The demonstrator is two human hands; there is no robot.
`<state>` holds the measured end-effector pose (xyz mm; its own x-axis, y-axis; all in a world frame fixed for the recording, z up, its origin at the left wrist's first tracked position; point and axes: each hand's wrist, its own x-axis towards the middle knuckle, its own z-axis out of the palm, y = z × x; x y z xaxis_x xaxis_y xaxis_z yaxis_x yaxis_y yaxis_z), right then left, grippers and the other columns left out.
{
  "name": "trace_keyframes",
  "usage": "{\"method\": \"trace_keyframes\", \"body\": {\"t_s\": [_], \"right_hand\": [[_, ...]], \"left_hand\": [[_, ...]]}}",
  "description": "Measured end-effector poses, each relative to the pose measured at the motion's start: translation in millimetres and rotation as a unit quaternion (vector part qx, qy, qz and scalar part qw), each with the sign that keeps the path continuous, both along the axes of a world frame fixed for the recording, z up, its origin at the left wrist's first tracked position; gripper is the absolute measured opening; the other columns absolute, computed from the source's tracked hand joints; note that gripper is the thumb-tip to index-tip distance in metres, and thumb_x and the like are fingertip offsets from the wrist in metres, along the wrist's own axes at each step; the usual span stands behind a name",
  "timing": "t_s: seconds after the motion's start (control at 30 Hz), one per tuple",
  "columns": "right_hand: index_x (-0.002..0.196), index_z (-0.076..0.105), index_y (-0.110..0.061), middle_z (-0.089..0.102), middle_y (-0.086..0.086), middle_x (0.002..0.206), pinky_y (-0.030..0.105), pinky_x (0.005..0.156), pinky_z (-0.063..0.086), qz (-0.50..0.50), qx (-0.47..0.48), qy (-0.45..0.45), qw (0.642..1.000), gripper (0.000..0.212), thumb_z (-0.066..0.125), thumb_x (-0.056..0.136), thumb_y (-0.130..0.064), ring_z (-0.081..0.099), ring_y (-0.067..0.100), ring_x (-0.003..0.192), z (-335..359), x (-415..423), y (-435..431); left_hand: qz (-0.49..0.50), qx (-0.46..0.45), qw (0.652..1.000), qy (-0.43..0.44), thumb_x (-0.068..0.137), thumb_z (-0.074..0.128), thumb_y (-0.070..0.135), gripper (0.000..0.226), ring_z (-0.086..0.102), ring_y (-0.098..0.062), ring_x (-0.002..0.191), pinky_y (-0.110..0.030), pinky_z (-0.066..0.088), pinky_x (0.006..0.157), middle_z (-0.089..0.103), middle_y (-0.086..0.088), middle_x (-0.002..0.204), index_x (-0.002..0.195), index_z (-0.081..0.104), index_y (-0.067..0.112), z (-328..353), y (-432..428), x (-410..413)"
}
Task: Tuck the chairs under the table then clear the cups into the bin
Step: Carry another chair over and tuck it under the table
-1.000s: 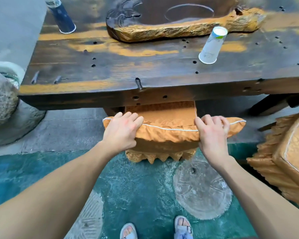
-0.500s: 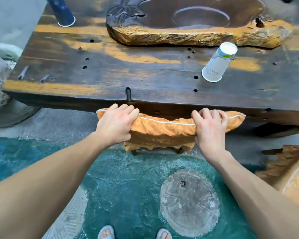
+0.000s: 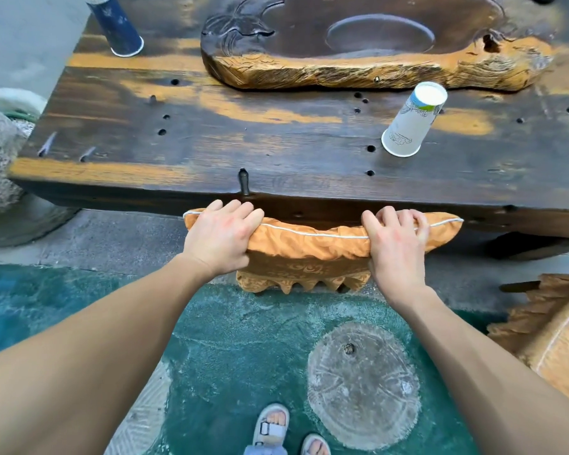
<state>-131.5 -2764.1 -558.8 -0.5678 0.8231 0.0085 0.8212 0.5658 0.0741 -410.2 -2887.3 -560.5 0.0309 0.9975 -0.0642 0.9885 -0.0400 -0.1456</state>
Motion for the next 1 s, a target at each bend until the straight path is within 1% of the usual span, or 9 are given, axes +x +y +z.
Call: {"method": "trace_keyframes", "body": {"t_s": [0.2,0.4,0.57,0.67,0.77,0.8,0.87,0.93,1.0], "right_hand": [[0.118,0.052,-0.02,0.054,0.004,0.107,0.049,0.116,0.027,-0.009,-0.012,-0.019,1.0,0.056,0.068,0.069,0.003,0.051,0.031,0.106,5,-2,0],[0.119,0.052,-0.019,0.056,0.005,0.109,0.05,0.123,0.02,-0.025,-0.015,-0.011,1.0,0.048,0.06,0.078,0.004,0.051,0.032,0.115,4,-4,-4],[0.131,0.047,-0.019,0.053,0.005,0.129,0.052,0.126,0.013,-0.026,-0.078,-0.038,0.996,0.049,0.061,0.086,-0.007,0.041,0.029,0.134,17,-5,-7],[0.15,0.033,-0.02,0.036,0.007,0.156,0.054,0.125,0.014,-0.03,-0.13,-0.061,0.989,0.068,0.062,0.089,-0.014,0.02,0.029,0.152,33,-2,-23],[0.162,0.012,-0.02,0.01,0.006,0.171,0.049,0.127,0.016,-0.031,-0.2,-0.072,0.977,0.086,0.06,0.09,-0.01,0.004,0.027,0.159,54,7,-30],[0.162,0.01,-0.02,0.007,0.005,0.171,0.046,0.127,0.018,-0.03,-0.227,-0.075,0.971,0.088,0.06,0.09,-0.009,0.006,0.027,0.158,63,11,-30],[0.161,0.016,-0.02,0.011,0.006,0.17,0.044,0.123,0.029,-0.037,-0.279,-0.08,0.956,0.084,0.06,0.09,-0.008,0.02,0.03,0.154,81,22,-29],[0.159,0.023,-0.022,0.023,0.006,0.165,0.044,0.111,0.042,-0.048,-0.307,-0.093,0.946,0.078,0.057,0.091,-0.007,0.037,0.034,0.144,97,35,-31],[0.16,0.018,-0.025,0.028,0.005,0.162,0.048,0.103,0.049,-0.061,-0.307,-0.106,0.944,0.082,0.055,0.091,-0.005,0.044,0.035,0.136,113,50,-36]], "left_hand": [[-0.001,0.014,1.0,-0.005,0.051,0.07,0.027,0.051,0.051,-0.027,0.08,-0.04,0.036,0.067,0.053,-0.001,0.087,0.097,0.05,0.018,-1,0,1],[0.014,0.026,0.999,-0.019,0.052,0.071,0.024,0.05,0.05,-0.026,0.083,-0.039,0.035,0.068,0.052,0.0,0.087,0.096,0.046,0.021,-4,-2,2],[0.095,-0.005,0.995,-0.029,0.059,0.073,0.017,0.056,0.05,-0.029,0.091,-0.04,0.03,0.069,0.054,-0.004,0.096,0.109,0.05,0.021,1,-5,19],[0.158,-0.064,0.984,-0.045,0.066,0.072,0.018,0.065,0.05,-0.03,0.105,-0.05,0.039,0.087,0.054,-0.005,0.109,0.126,0.047,0.023,11,-5,34],[0.182,-0.118,0.976,-0.025,0.073,0.067,0.029,0.072,0.047,-0.033,0.12,-0.063,0.029,0.109,0.053,-0.008,0.126,0.139,0.039,0.023,20,-11,49],[0.183,-0.126,0.975,-0.022,0.075,0.066,0.031,0.072,0.045,-0.034,0.125,-0.065,0.026,0.112,0.052,-0.01,0.13,0.141,0.038,0.022,24,-14,56],[0.189,-0.137,0.972,-0.027,0.078,0.063,0.032,0.069,0.04,-0.038,0.132,-0.067,0.024,0.112,0.05,-0.013,0.136,0.141,0.038,0.019,32,-16,68],[0.204,-0.167,0.964,-0.041,0.081,0.062,0.033,0.07,0.035,-0.042,0.136,-0.066,0.028,0.111,0.046,-0.017,0.142,0.143,0.036,0.013,47,-13,79],[0.22,-0.212,0.951,-0.053,0.085,0.06,0.034,0.072,0.034,-0.044,0.138,-0.061,0.034,0.11,0.042,-0.02,0.146,0.146,0.034,0.007,67,-7,90]]}}
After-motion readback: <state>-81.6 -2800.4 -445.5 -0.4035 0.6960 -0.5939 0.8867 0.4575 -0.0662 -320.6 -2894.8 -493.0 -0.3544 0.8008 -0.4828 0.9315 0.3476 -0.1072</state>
